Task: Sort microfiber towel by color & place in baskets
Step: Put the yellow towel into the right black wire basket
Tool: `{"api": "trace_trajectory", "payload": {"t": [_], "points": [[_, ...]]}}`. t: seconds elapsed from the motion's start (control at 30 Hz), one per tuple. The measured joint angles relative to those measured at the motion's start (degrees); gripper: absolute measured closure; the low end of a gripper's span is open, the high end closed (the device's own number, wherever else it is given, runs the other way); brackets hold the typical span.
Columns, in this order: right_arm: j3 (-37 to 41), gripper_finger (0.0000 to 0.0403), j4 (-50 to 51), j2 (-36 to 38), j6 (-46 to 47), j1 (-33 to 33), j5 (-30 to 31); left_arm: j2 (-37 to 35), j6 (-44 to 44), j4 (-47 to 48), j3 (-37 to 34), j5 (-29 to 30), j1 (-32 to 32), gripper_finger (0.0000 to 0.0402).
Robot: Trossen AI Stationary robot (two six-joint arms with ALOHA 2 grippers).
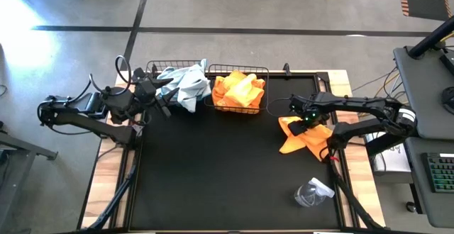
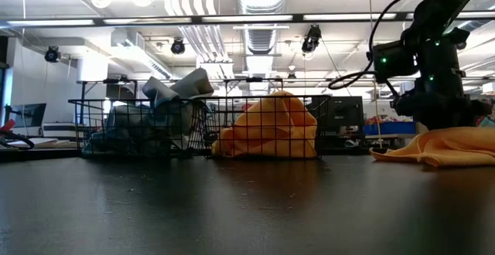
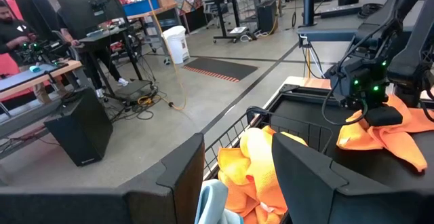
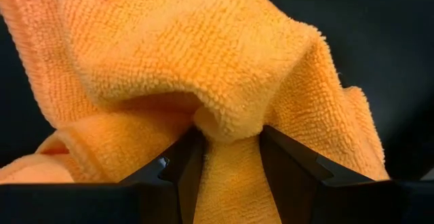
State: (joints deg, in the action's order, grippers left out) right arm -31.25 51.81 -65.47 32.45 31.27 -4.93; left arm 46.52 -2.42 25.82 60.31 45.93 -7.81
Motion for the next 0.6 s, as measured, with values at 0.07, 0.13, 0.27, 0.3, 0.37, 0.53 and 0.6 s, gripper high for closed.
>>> {"api": "trace_trajectory", "payload": {"t": [0.07,0.13,0.27,0.3,0.37,0.53,0.6], "points": [[0.03,0.0262,-0.11,0.0,0.06,0.0,0.0,0.0,0.0,0.02,0.0,-0.02,0.0,0.0243],[0.05,0.0263,-0.18,0.0,0.14,0.0,0.0,0.0,-0.02,0.0,0.0,0.0,0.0,0.0243],[0.07,0.0279,-0.3,0.0,0.15,0.0,-0.04,0.0,-0.04,0.02,0.0,-0.01,0.0,0.0243],[0.07,0.0287,-0.31,0.0,0.15,0.0,-0.04,0.0,-0.04,0.02,0.0,-0.02,0.0,0.0243],[0.07,0.0307,-0.33,0.0,0.15,0.0,-0.04,0.0,-0.04,0.02,0.0,-0.02,0.0,0.0243],[0.07,0.0365,-0.49,0.0,0.17,0.0,-0.14,0.0,-0.04,0.01,0.0,-0.01,0.0,0.0243],[0.07,0.0384,-0.57,0.0,0.19,0.0,-0.22,0.0,-0.04,0.02,0.0,0.0,0.0,0.0243]]}}
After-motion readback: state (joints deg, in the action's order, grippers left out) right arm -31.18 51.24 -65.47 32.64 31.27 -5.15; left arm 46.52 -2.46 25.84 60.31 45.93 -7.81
